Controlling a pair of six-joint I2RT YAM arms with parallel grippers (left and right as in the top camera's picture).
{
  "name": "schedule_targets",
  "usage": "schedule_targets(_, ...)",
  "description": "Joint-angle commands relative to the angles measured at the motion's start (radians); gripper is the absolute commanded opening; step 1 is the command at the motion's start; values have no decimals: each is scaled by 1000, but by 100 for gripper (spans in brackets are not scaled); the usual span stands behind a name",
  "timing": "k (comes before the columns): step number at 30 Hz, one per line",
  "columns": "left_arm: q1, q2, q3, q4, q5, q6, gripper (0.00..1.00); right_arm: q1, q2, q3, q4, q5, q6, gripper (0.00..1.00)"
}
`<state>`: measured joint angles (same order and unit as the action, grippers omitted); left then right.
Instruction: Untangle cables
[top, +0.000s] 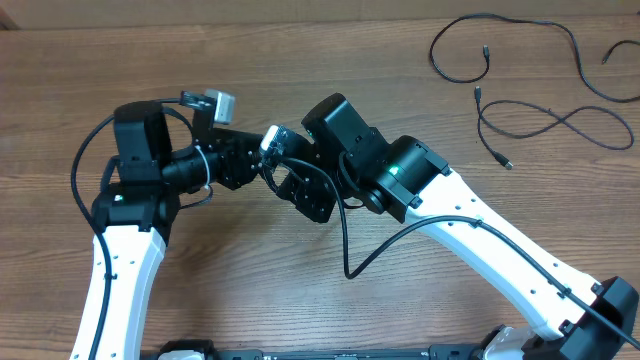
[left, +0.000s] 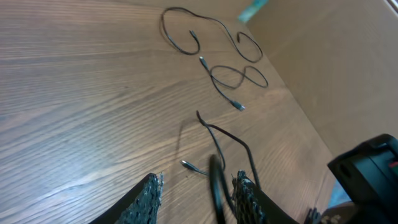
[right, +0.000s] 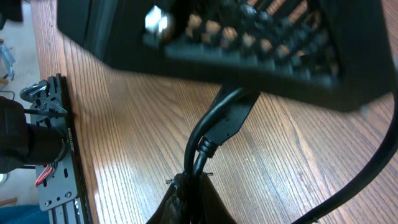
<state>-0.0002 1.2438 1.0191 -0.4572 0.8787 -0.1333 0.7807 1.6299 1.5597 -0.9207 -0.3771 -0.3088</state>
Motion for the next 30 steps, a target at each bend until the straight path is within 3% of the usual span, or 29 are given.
schedule_targets(1, -20, 5, 18, -2, -7, 23, 40, 6, -19, 18, 0, 5, -6, 4)
schedule_targets(11, -20, 5, 18, 0, -78, 21, 9, 6, -19, 18, -6, 6, -6, 4)
schedule_targets(23, -20, 5, 18, 23, -146, -33, 4, 5, -19, 18, 2, 65, 48, 4)
schedule_targets(30, -20, 5, 18, 17, -308, -142, 4, 3, -20, 18, 2, 66, 55, 4)
